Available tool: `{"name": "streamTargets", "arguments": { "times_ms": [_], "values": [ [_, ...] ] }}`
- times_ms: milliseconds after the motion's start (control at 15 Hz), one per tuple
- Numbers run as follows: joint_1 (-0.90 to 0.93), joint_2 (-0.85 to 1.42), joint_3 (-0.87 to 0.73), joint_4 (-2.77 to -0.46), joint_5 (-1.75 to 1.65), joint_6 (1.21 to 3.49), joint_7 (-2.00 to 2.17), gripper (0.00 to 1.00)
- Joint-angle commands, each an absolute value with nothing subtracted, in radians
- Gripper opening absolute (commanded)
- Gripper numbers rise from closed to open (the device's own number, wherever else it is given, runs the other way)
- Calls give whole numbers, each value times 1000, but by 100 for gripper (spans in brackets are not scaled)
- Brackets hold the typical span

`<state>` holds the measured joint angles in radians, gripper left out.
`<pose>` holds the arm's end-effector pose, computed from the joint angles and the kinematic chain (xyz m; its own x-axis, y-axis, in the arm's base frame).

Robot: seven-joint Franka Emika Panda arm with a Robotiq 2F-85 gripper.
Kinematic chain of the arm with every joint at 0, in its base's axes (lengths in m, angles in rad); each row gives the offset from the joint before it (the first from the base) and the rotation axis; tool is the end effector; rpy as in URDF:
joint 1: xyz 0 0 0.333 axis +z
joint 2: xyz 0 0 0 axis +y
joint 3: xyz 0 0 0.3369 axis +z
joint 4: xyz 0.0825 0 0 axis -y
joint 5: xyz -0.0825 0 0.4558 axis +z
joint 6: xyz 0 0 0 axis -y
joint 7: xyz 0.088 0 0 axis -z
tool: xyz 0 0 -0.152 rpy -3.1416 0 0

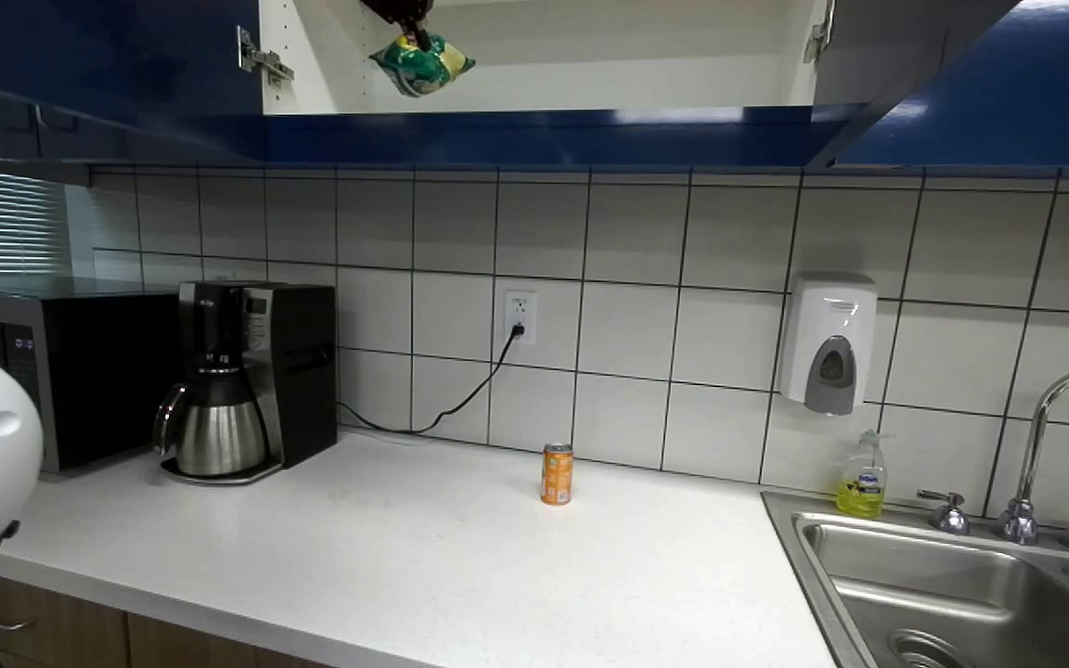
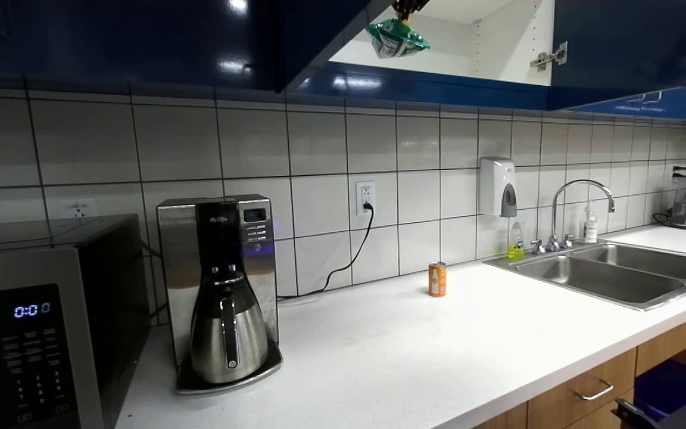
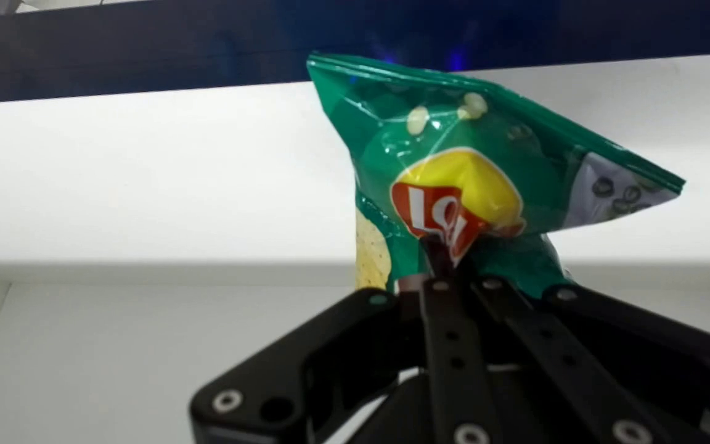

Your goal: Pick up the green lays packet and put inside the bottom compartment of the blue cabinet

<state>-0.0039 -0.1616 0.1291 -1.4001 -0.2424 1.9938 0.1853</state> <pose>0.5963 0.0602 0.8576 0.7089 0.0201 0.7050 -0.0906 -0.9887 0.1192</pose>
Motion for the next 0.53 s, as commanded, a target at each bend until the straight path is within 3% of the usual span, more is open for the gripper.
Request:
{"name": "streamTargets", "arguments": {
  "times_ms": [0,467],
  "values": [
    [0,-72,117,-1299,-282,1972,221,0],
    [-5,0,108,-1244,-290,1970,231,0]
  ]
}}
